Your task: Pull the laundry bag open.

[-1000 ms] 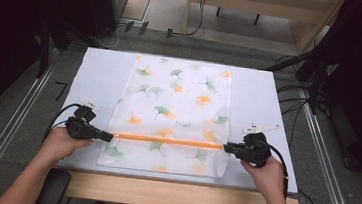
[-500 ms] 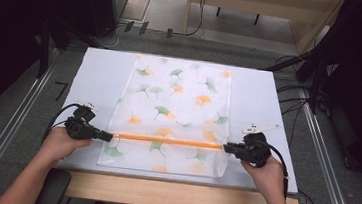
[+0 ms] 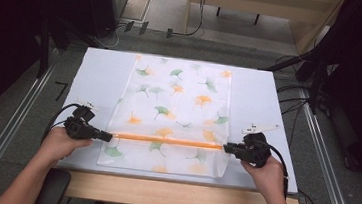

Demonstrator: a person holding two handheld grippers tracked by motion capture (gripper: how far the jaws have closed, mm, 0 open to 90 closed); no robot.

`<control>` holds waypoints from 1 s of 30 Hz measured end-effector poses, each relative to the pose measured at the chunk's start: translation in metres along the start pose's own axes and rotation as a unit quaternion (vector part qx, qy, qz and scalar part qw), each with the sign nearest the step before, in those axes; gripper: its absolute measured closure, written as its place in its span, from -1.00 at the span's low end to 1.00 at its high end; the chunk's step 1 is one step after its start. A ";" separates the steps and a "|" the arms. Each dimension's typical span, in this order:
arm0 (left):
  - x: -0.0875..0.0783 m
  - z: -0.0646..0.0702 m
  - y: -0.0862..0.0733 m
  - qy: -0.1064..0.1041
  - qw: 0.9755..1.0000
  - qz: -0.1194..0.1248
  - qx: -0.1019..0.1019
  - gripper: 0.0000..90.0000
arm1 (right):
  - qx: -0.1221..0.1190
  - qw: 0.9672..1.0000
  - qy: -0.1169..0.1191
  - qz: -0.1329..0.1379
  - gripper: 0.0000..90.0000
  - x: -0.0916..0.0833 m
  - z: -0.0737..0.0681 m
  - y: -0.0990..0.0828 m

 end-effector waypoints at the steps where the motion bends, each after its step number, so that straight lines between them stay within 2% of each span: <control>1: 0.000 0.000 0.000 0.000 1.000 0.000 -0.002 1.00 | 0.000 1.000 0.000 0.000 0.88 0.000 0.000 0.000; 8: -0.004 -0.007 -0.003 0.007 1.000 0.001 -0.009 1.00 | -0.002 1.000 0.001 -0.002 0.88 0.000 0.001 -0.001; 13: -0.015 -0.022 -0.010 0.025 0.999 0.011 -0.023 1.00 | 0.002 1.000 -0.001 -0.006 0.89 0.001 0.002 -0.002; 16: -0.020 -0.026 -0.015 0.019 0.999 0.019 -0.031 1.00 | 0.002 1.000 0.001 -0.007 0.89 0.002 0.001 -0.002; 21: -0.021 -0.027 -0.017 0.019 0.999 0.020 -0.031 1.00 | -0.004 1.000 0.003 -0.011 0.88 0.005 -0.001 -0.001; 30: -0.016 -0.021 -0.017 0.022 0.999 0.010 -0.022 1.00 | 0.004 1.000 -0.005 -0.015 0.88 0.004 0.004 -0.004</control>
Point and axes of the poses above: each handheld gripper's, and its own axes: x roughly forward along the jaws, y roughly out of its top, z roughly to its right, the point moved 9 cm from there along x, roughly forward along the jaws, and after that the axes turned 9 degrees about -x, right-handed, at the moved point
